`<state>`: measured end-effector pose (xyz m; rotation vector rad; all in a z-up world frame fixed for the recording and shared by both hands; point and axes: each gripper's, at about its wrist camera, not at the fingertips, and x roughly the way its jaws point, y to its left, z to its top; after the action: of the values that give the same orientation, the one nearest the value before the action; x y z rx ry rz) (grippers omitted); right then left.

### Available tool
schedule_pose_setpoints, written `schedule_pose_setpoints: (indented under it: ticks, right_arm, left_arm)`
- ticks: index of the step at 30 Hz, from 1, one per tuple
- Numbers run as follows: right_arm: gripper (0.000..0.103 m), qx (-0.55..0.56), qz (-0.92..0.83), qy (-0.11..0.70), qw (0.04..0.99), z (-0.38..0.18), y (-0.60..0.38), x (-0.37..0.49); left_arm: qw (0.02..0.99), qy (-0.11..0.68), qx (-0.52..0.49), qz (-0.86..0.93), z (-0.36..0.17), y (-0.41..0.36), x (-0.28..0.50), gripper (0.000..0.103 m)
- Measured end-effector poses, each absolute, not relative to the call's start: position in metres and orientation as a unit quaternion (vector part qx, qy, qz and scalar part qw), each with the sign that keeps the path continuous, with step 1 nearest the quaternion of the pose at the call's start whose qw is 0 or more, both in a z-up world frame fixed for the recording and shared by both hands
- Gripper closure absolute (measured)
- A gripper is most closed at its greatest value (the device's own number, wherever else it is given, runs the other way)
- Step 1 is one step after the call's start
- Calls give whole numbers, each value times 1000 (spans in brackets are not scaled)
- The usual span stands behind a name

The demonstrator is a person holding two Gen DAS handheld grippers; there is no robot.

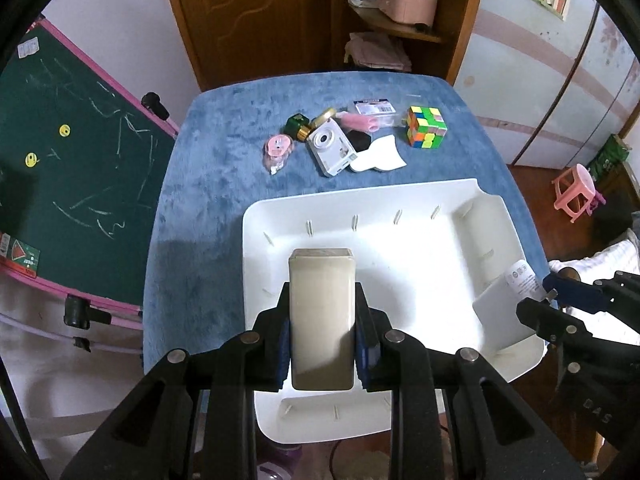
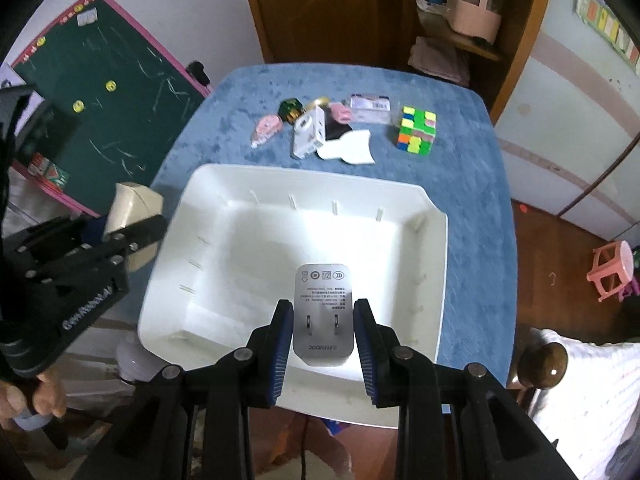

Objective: Organize rigid objects
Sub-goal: 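Carry the beige cube and white charger into the tray and open both tools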

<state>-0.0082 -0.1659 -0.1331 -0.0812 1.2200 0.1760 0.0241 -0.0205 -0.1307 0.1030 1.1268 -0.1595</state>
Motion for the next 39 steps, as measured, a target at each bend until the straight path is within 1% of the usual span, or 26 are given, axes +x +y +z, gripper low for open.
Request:
schedule_pose_setpoints:
  ticks: [4,11,17,26,27,29,30,32,33,34,39]
  right_arm:
    - [72,-46,79,585,806,-145,-166,-11]
    - [72,-50,72,611,787,-176,-165,-10]
    - [72,-54,62,634,769,-202,-165,-8]
    - [72,-54,48,658,750,-225,-168,-8]
    - [71,-53,46,662,746,-228,-168,-8]
    - [71,-49,47,666,743,-230,-168,-8]
    - [70,-46,48,662,747,-228,-168,-8]
    - [62,-53,46,648,759,-220,-166,-8]
    - [52,-58,43,642,764,-217,-165,-8]
    - [48,-66,40,633,770,-213,-163,-9]
    - [48,-88,39,602,792,-195,-157,-11]
  left_arm:
    - [834,545,49,-72,-144,-20,23,76]
    - [803,592,39,-65,-191,-20,27,76]
    - [786,613,52,-61,-218,-22,24,76]
    - [784,615,67,-47,-230,-21,24,75]
    - [784,615,70,-45,-230,-20,24,72]
    - [786,612,71,-44,-228,-19,23,48]
    - [788,610,68,-44,-226,-19,23,43]
    - [792,606,64,-47,-222,-18,23,29]
    - [794,603,61,-50,-219,-18,23,27]
    - [797,599,60,-50,-216,-17,23,27]
    - [805,589,52,-46,-204,-13,24,27]
